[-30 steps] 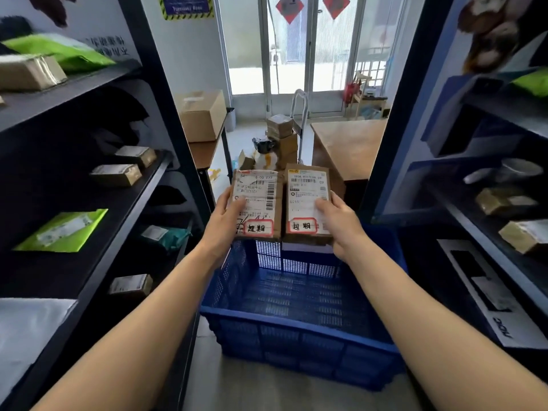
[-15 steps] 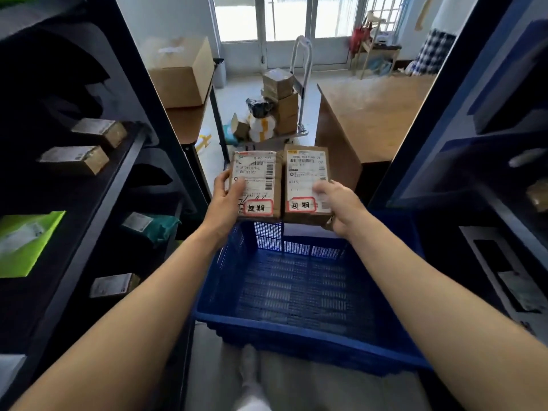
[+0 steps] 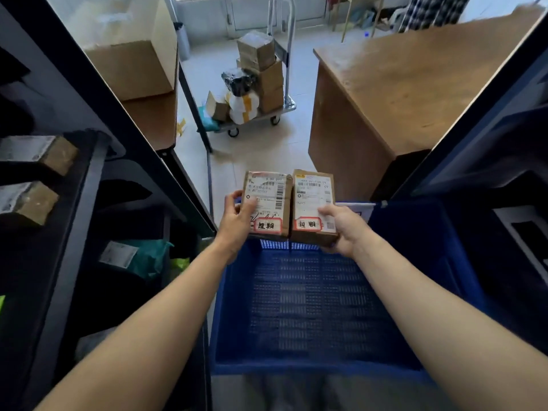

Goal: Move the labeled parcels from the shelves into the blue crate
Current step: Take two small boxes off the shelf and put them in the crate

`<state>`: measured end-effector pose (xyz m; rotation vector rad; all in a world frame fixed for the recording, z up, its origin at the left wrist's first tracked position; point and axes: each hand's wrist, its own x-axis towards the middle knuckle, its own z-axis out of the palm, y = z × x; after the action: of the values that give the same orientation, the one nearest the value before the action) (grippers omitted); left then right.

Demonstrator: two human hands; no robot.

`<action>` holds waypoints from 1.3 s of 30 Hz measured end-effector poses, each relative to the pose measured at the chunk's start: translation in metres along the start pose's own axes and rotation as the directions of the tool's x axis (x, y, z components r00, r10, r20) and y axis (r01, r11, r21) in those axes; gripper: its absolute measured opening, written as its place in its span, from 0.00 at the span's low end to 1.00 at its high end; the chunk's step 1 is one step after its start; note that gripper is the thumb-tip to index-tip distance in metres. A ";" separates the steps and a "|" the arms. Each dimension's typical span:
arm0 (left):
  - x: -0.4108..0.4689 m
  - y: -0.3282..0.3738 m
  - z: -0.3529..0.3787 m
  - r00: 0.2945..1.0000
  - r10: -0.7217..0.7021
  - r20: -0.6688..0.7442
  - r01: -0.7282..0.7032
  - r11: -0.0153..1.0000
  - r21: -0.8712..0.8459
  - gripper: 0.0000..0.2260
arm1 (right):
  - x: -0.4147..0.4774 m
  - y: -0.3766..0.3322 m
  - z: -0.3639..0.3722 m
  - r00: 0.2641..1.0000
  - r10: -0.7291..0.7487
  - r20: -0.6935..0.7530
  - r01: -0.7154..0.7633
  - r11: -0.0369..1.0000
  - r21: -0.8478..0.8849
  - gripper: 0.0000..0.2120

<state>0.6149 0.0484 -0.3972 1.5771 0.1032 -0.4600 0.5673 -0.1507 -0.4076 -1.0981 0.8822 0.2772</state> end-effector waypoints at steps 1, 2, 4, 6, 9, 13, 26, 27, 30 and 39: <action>0.011 -0.011 -0.001 1.000 -0.023 0.004 0.023 1.000 -0.009 0.13 | 0.013 0.004 0.000 1.000 0.016 -0.001 -0.016 1.000 0.002 0.19; 0.020 -0.023 -0.001 0.998 -0.055 0.010 0.055 0.998 -0.022 0.14 | 0.027 0.008 -0.002 1.000 0.026 -0.004 -0.026 1.000 -0.002 0.18; 0.040 -0.052 0.000 0.992 -0.122 0.030 0.124 0.990 -0.071 0.17 | 0.057 0.020 -0.005 0.999 0.042 -0.013 -0.042 0.999 -0.025 0.18; 0.060 -0.087 0.000 0.979 -0.200 0.049 0.204 0.973 -0.111 0.21 | 0.092 0.037 -0.010 0.997 0.064 -0.030 -0.066 0.996 -0.052 0.19; 0.091 -0.147 -0.001 0.958 -0.281 0.055 0.286 0.950 -0.126 0.21 | 0.150 0.075 -0.020 0.991 0.130 -0.036 -0.133 0.986 -0.098 0.20; 0.142 -0.235 0.001 0.944 -0.330 0.016 0.330 0.938 -0.101 0.20 | 0.232 0.127 -0.029 0.983 0.172 -0.057 -0.179 0.969 -0.169 0.20; 0.275 -0.487 -0.015 0.895 -0.439 -0.076 0.442 0.897 0.021 0.20 | 0.462 0.299 -0.063 0.969 0.204 -0.140 -0.232 0.947 -0.224 0.26; 0.285 -0.501 -0.018 0.896 -0.438 -0.071 0.440 0.897 0.027 0.20 | 0.476 0.307 -0.064 0.969 0.193 -0.154 -0.224 0.949 -0.221 0.26; 0.315 -0.537 -0.025 0.896 -0.435 -0.091 0.442 0.894 0.076 0.21 | 0.515 0.329 -0.061 0.965 0.187 -0.183 -0.224 0.953 -0.204 0.22; 0.392 -0.619 -0.027 0.882 -0.437 -0.174 0.464 0.872 0.159 0.24 | 0.621 0.376 -0.054 0.986 0.072 -0.152 -0.121 0.932 -0.341 0.11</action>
<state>0.7662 0.0349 -1.1149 1.7804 0.5556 -0.7482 0.7142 -0.1570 -1.1203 -1.4183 1.0367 0.4579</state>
